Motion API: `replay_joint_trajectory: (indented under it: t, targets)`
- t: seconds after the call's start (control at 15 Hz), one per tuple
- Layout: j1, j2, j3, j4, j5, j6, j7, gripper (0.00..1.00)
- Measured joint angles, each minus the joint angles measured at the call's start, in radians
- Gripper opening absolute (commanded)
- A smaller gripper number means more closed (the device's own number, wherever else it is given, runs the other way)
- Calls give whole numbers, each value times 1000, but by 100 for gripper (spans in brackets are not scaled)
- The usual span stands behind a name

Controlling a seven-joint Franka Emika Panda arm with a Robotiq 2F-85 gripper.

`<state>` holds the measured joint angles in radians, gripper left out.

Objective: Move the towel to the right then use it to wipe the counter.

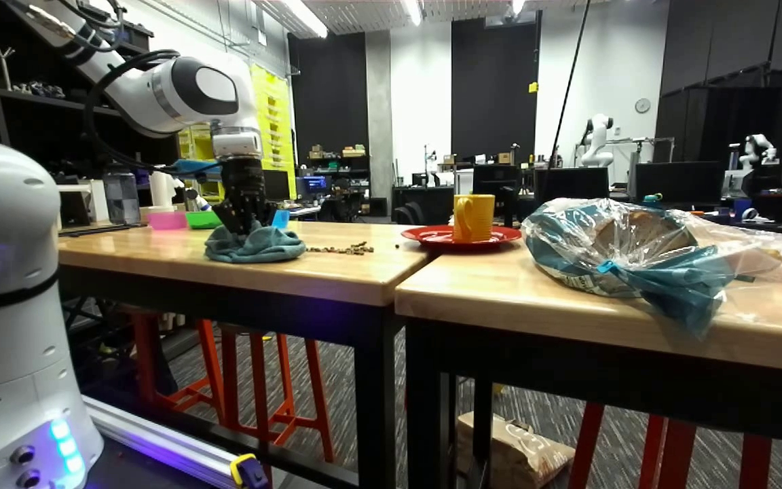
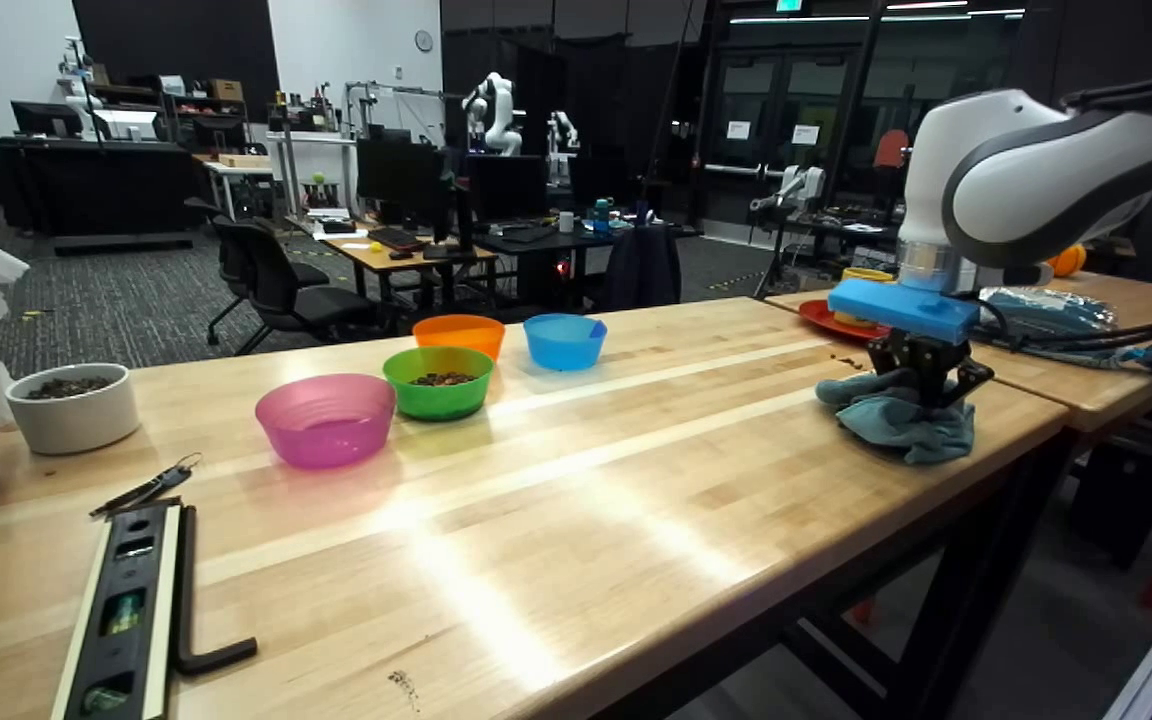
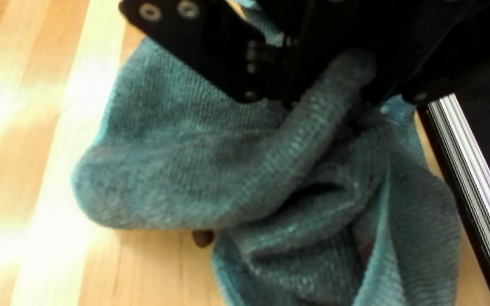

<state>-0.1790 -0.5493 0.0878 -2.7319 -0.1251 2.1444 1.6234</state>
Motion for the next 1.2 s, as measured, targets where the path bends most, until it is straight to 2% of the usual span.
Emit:
replay_joint_trajectory:
  t: [0.8,1.2]
  targets:
    - [195,-46,160,-19,205,-15,59,4]
    - [300,-43,238,-14,347,36,133,4]
